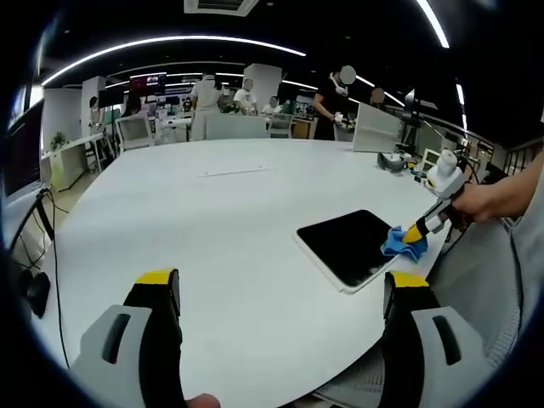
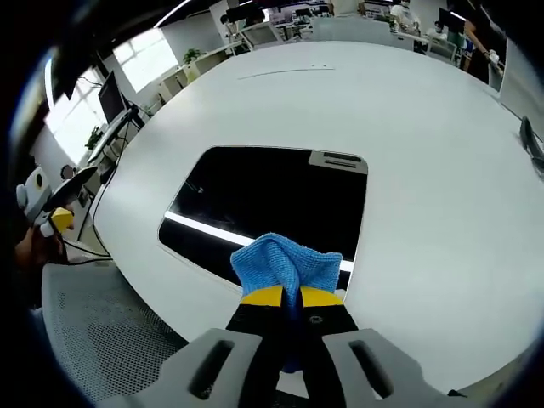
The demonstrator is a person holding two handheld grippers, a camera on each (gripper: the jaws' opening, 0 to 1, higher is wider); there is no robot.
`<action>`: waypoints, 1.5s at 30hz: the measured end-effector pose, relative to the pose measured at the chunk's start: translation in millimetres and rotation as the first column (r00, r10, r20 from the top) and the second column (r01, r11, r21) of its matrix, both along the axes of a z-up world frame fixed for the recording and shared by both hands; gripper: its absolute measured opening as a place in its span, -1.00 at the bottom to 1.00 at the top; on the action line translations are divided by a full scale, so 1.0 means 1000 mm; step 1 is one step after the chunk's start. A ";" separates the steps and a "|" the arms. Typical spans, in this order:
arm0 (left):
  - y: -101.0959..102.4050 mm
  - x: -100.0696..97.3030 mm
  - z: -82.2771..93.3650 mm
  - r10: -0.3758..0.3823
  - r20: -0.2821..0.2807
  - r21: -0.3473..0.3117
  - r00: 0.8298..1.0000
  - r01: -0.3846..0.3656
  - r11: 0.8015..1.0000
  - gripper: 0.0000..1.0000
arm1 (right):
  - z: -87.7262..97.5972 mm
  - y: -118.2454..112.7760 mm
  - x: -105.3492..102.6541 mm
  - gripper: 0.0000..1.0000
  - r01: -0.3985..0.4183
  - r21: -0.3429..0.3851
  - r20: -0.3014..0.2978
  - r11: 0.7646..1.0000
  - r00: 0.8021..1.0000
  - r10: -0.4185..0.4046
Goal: Wipe the mirror surface with the cleaning cloth until all visible marks leave the cleaned area.
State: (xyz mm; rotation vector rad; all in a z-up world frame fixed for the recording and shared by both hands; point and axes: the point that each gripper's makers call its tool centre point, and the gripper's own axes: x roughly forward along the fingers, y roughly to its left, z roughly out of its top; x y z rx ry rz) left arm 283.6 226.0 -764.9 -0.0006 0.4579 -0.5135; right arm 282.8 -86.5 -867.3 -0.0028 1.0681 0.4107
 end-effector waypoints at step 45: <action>0.000 -0.005 -0.002 0.012 -0.008 0.004 1.000 -0.012 1.000 0.98 | -0.001 -0.021 0.014 -1.00 0.093 -0.003 0.028 0.996 0.995 -0.093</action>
